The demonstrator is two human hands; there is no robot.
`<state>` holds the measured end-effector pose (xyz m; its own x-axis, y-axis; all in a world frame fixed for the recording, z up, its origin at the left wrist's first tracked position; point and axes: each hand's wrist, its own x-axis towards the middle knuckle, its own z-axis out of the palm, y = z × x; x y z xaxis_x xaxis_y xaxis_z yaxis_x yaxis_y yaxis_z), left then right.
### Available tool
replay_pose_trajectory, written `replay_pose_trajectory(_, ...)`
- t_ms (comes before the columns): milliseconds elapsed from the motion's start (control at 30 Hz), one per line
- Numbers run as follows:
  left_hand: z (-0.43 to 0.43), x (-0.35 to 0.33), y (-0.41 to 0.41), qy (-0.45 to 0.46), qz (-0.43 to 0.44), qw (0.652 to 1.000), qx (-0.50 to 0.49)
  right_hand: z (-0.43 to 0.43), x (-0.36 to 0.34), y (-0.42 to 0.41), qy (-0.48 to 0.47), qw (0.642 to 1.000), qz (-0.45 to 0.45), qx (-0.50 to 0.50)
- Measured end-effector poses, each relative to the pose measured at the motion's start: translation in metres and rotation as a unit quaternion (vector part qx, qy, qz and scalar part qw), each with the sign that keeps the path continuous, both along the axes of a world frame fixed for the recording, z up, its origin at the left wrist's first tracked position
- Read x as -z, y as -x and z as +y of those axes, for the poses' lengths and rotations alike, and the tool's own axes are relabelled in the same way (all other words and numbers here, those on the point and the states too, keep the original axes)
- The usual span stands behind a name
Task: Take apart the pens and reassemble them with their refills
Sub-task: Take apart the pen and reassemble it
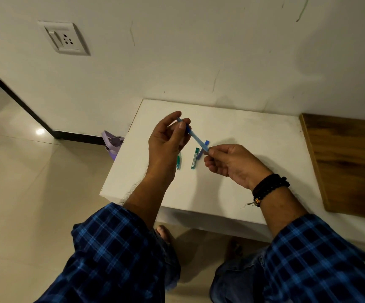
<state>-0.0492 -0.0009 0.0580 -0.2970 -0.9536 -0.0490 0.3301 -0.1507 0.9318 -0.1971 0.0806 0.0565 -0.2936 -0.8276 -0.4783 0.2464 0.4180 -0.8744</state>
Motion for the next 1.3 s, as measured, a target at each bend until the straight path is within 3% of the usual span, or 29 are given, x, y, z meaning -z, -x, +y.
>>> replay_pose_trajectory(600, -0.008, 0.004, 0.0, -0.042, 0.044, 0.996, -0.069, 0.001, -0.007, 0.002, -0.005, 0.999, -0.049, 0.018)
replay_pose_trajectory(800, -0.017, 0.003, -0.008, -0.099, 0.122, 0.982, -0.105, 0.004, -0.01, 0.008, 0.007, 0.996, -0.068, 0.053)
replay_pose_trajectory(1000, -0.015, 0.001, -0.006, -0.12, 0.134, 0.978, -0.102, 0.004, -0.013, 0.006, 0.018, 0.997, -0.068, 0.035)
replay_pose_trajectory(1300, -0.014, 0.0, -0.005, -0.232, 0.192, 0.95, -0.079, 0.0, -0.017, 0.001, 0.093, 0.992, -0.085, 0.013)
